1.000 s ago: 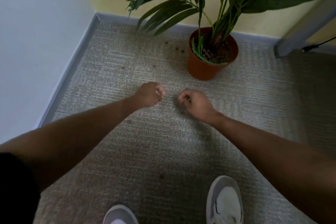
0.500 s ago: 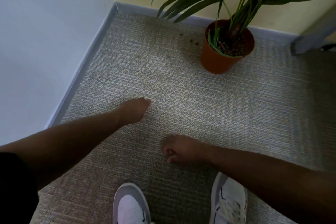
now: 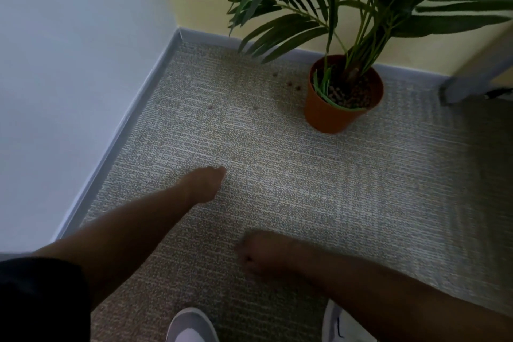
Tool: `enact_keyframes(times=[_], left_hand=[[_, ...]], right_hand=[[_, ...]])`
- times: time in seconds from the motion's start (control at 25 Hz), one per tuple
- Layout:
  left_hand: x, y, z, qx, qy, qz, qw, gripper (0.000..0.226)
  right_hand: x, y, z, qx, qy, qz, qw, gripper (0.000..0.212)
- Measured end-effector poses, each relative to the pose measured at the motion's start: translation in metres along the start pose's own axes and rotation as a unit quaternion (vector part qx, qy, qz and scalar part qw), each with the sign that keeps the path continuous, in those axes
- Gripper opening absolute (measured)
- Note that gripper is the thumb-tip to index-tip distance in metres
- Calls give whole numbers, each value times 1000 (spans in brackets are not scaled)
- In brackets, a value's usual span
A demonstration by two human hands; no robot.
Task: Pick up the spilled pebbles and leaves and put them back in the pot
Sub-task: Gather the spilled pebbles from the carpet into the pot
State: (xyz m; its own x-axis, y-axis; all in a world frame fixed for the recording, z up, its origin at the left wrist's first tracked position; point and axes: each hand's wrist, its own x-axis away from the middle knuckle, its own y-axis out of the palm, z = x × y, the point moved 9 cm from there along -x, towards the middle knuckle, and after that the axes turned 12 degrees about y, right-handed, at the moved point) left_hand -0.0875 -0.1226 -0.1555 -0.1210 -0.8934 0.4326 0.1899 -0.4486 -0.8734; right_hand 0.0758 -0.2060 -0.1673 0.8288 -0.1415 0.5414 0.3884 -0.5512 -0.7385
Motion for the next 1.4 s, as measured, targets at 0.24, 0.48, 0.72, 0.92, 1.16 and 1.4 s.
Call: enact_keyframes(times=[0.24,0.48,0.72,0.92,1.16,1.4], left_hand=[[-26,-21,-3,-22,-29,-29,999,32],[-77,-78,-26,10,-38,81,996,30],[-100,-116,-100,69,-110,237,963,23],[-96,-101,-126,172,-206,344,900,32],[-110,-100,-130,151,-229,355,894,27],[-122,-99,-138,122,-232,303,916,27]], right_hand=[[-20,-115,75,-287,139,208,925,2],[-59,-209,173,-426,280,288,810,22],[-98,-261,222,-376,320,369,788,25],[-129,-268,236,-242,313,365,843,21],[-152,-270,238,-127,277,355,884,21],[-168,-268,222,-5,257,284,924,23]])
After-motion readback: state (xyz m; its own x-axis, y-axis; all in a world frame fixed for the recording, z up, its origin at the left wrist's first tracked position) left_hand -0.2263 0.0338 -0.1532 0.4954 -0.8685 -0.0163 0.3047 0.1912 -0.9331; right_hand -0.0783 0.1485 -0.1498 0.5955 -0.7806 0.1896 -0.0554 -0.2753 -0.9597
